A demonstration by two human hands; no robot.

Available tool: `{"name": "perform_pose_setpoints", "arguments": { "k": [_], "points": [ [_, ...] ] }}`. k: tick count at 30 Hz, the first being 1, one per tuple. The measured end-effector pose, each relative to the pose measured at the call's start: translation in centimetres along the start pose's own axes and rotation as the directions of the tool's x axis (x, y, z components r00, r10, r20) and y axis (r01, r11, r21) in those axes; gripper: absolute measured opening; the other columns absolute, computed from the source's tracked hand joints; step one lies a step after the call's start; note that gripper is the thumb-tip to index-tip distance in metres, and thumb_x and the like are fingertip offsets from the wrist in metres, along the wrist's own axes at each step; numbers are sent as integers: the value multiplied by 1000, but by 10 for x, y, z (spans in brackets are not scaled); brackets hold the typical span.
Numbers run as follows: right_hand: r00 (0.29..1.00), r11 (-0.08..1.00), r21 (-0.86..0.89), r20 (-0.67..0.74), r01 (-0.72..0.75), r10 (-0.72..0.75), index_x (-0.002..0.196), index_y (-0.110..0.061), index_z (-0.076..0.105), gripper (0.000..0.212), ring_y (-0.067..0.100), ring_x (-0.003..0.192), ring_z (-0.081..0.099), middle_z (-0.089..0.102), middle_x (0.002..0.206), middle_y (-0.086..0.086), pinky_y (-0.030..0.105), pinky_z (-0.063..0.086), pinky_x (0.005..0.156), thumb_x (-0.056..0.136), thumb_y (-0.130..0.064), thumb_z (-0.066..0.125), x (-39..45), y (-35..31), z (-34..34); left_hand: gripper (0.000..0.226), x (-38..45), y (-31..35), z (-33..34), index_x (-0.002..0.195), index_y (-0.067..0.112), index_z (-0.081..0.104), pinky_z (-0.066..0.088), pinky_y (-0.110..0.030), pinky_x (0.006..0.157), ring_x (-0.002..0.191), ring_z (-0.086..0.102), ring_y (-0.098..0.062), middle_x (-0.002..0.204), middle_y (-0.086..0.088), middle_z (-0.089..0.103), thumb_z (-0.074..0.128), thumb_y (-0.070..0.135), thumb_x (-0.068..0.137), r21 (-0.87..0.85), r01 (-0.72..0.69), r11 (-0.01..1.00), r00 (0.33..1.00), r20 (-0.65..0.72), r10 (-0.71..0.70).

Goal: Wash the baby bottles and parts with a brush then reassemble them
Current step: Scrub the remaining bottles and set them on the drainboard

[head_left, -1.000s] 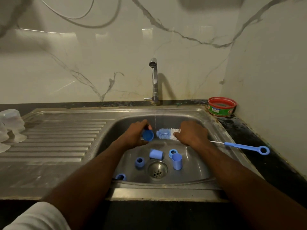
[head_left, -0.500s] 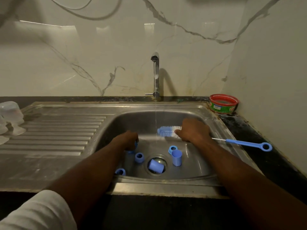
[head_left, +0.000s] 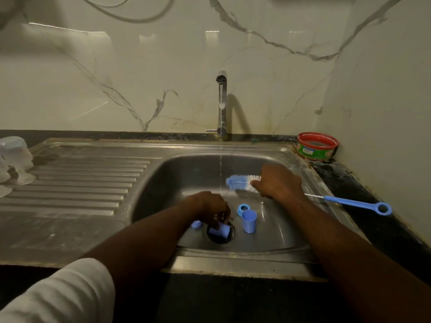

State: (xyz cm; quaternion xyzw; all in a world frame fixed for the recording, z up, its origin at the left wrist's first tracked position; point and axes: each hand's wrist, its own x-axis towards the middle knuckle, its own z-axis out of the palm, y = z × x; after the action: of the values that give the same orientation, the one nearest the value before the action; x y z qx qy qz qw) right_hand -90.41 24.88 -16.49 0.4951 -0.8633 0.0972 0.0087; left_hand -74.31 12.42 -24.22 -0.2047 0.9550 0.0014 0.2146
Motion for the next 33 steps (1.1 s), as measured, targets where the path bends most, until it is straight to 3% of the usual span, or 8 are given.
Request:
{"name": "perform_pose_setpoints", "arguments": {
  "k": [5, 8, 14, 17, 20, 24, 28, 33],
  "points": [
    [1000, 1000, 13, 0, -7, 7, 127, -19, 59, 44, 25, 111, 60, 63, 123, 6, 37, 42, 77, 95, -48, 61, 2, 0, 2, 30, -14, -30, -3, 124, 37, 61, 47, -45, 102, 116, 58, -20, 123, 3, 63, 63, 33, 94, -46, 364, 930, 872, -333, -358],
    [1000, 1000, 7, -2, -3, 3, 127, -19, 59, 43, 24, 110, 60, 62, 122, 5, 35, 41, 76, 96, -48, 61, 2, 1, 2, 28, -23, -44, -1, 121, 31, 63, 52, -43, 97, 109, 61, -19, 119, 1, 64, 65, 35, 93, -239, 434, 869, 815, -307, -492],
    [1000, 1000, -24, 9, 18, -18, 123, -17, 60, 44, 24, 106, 60, 63, 118, 6, 37, 48, 81, 94, -51, 62, 9, 1, 11, 16, -55, -55, -18, 91, 30, 74, 58, -26, 72, 89, 70, -12, 97, 2, 75, 85, 35, 80, -328, 450, 831, 892, 211, -400],
    [999, 998, -47, 24, 45, -44, 121, -17, 61, 46, 24, 103, 61, 63, 115, 6, 41, 53, 88, 93, -53, 62, 11, -4, 15, 37, -64, -44, -16, 113, 16, 75, 58, -26, 78, 97, 71, -14, 102, 0, 76, 87, 26, 79, -228, 559, 797, 719, 612, -328],
    [998, 997, -51, 30, 63, -62, 122, -18, 60, 44, 23, 102, 60, 63, 113, 6, 37, 49, 81, 95, -52, 61, 10, -8, 15, 61, -62, -35, -7, 124, 12, 72, 54, -32, 96, 108, 68, -19, 117, -2, 73, 93, 30, 69, -72, 613, 787, 568, 732, -375],
    [996, 997, -44, 54, 69, -66, 120, -18, 60, 44, 22, 94, 61, 63, 100, 3, 33, 44, 74, 95, -54, 60, 8, -7, 16, 33, -50, -14, -5, 127, -1, 64, 55, -28, 69, 73, 61, -19, 91, -9, 65, 62, 16, 99, -66, 500, 863, 773, 483, -411],
    [993, 997, -20, 90, 74, -72, 121, -19, 58, 41, 22, 97, 61, 65, 107, 3, 34, 41, 75, 96, -52, 59, 7, -7, 12, 20, -42, 14, -10, 97, 2, 64, 46, -25, 86, 81, 58, -17, 92, -9, 63, 58, 20, 103, -8, 538, 843, 664, 620, -418],
    [991, 996, 5, 100, 85, -85, 117, -20, 61, 39, 20, 91, 63, 68, 99, 1, 34, 41, 71, 95, -52, 61, 9, -9, 16, 45, -43, 19, -8, 143, 3, 50, 44, -34, 103, 131, 53, -27, 148, -15, 51, 59, 18, 102, -62, 548, 834, 687, 602, -406]
  ]
}}
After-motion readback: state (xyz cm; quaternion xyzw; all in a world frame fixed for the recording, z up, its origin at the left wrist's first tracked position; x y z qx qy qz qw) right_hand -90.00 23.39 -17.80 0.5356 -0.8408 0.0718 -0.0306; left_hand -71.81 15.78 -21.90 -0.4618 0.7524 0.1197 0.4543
